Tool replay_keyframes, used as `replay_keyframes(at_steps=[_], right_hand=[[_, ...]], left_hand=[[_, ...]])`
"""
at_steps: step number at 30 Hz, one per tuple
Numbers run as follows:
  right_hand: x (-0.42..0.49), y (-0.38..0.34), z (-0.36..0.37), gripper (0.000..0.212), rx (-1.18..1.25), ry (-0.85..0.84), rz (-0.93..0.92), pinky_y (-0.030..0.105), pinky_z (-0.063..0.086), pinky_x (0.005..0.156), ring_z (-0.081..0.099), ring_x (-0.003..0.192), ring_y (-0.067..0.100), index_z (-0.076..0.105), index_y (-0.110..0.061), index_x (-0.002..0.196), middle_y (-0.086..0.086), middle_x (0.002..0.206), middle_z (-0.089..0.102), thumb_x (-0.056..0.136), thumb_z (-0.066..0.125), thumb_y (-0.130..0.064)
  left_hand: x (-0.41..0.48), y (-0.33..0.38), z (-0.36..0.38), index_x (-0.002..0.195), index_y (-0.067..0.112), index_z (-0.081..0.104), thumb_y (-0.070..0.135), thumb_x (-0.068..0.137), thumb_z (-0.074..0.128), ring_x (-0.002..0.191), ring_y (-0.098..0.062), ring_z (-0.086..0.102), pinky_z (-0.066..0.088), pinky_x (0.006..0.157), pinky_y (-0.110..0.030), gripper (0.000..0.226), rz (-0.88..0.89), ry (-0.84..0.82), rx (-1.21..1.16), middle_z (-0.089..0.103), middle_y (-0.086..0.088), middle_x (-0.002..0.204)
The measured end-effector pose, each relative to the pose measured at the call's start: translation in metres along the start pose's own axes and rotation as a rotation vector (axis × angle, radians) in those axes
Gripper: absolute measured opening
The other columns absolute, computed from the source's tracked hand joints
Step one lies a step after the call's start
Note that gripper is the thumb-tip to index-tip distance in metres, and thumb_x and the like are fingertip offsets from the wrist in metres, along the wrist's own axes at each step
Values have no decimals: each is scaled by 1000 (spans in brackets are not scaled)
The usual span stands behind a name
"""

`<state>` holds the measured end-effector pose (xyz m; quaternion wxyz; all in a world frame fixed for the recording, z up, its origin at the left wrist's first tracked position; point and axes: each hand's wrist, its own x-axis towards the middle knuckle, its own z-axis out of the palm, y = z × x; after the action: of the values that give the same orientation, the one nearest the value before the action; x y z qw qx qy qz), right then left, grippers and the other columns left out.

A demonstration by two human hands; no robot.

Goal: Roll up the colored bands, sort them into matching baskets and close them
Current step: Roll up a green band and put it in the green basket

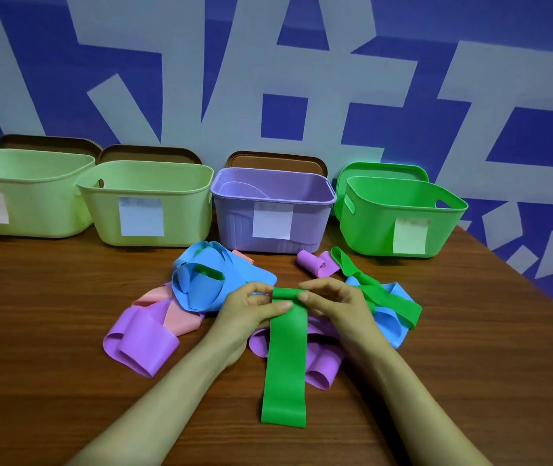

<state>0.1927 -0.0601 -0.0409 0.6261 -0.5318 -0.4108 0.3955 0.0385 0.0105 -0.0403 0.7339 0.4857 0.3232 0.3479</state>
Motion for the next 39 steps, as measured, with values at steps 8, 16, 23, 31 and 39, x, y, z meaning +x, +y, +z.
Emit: replay_keyframes(at_steps=[8, 16, 23, 31, 39], right_hand=[[1, -2, 1, 21, -21, 3, -19, 34, 53, 88, 67, 88, 18, 72, -5, 81, 4, 88, 73, 71, 72, 13], [-2, -4, 3, 30, -11, -52, 8, 35, 55, 88, 68, 96, 22, 70, -9, 98, 11, 101, 72, 73, 75, 6], [-2, -2, 3, 12, -13, -43, 89, 23, 49, 70, 56, 75, 21, 68, -5, 90, 10, 79, 64, 87, 66, -16], [1, -4, 3, 13, 212, -21, 152, 20, 52, 63, 56, 55, 10, 67, -7, 79, 5, 63, 60, 73, 71, -18], [0, -7, 2, 18, 175, 6, 167, 26, 57, 62, 67, 63, 21, 70, -6, 80, 16, 77, 70, 65, 74, 5]], left_hand=[[-2, 4, 1, 95, 1, 60, 3, 82, 68, 78, -21, 71, 59, 69, -25, 16, 1, -5, -75, 72, -13, 88], [0, 1, -1, 94, 3, 62, -4, 83, 65, 74, -17, 71, 57, 65, -21, 14, 50, 39, -25, 71, -15, 91], [-1, -1, -1, 98, 3, 63, -7, 80, 67, 79, -18, 70, 58, 71, -23, 21, 123, 44, 15, 70, -15, 98], [-3, -3, 4, 105, 6, 56, -9, 74, 72, 77, -20, 71, 57, 65, -26, 38, 21, 2, 13, 74, -12, 89], [-4, -2, 1, 99, 3, 56, -12, 73, 71, 78, -23, 71, 58, 70, -29, 34, 28, -6, 21, 73, -12, 87]])
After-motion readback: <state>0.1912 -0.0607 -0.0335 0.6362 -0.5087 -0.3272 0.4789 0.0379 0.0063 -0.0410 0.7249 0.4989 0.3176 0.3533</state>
